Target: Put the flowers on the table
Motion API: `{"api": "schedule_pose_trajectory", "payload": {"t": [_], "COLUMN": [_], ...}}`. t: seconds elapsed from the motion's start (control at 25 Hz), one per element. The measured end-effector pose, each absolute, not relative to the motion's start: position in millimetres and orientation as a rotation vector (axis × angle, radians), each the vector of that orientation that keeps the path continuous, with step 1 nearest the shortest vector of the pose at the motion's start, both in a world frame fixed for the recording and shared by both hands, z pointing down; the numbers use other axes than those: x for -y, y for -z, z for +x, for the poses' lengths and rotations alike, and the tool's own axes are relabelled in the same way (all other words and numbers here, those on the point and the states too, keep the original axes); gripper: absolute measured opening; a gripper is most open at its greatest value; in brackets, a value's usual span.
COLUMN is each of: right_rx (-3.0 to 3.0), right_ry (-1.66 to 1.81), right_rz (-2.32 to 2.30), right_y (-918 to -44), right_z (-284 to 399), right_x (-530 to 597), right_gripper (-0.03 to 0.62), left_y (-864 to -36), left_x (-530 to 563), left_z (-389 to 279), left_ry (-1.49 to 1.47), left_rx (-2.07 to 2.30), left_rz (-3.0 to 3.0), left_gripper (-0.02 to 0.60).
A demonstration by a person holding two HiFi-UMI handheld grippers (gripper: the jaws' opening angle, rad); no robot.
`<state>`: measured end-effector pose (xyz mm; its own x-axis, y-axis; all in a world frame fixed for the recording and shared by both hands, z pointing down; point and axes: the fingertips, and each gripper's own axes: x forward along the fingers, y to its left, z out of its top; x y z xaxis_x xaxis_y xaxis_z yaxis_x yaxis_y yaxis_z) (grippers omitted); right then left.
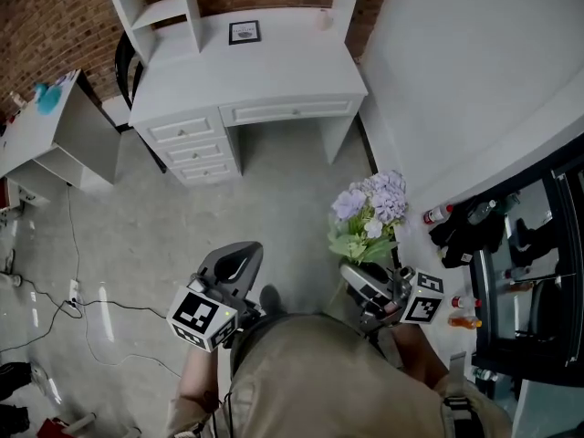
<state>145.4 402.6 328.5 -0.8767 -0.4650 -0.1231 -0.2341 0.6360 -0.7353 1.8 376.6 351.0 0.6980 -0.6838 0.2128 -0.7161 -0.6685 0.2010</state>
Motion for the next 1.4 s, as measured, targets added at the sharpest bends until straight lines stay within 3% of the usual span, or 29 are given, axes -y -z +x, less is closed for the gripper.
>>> {"api": "schedule_pose_trajectory", "payload": {"t": [0.68,1.4], "right_rx": [-2.650,-2.749], "right_ry": [1.061,1.070], "right_rz": [-0.576,-0.456], "right_y": [-327,-337], "right_z": [80,79], "right_x": [-356,-276], "right_gripper": [0.044,0.044], "left_y": [-356,-354], "left_x": [-346,-294], "left_z": [-78,-75], "left_ry": [-0.090,-0.096], "left_rx": [1.176,1.308], "left_rz": [2.585,2.508], "left_gripper": [0.011,0.011]}}
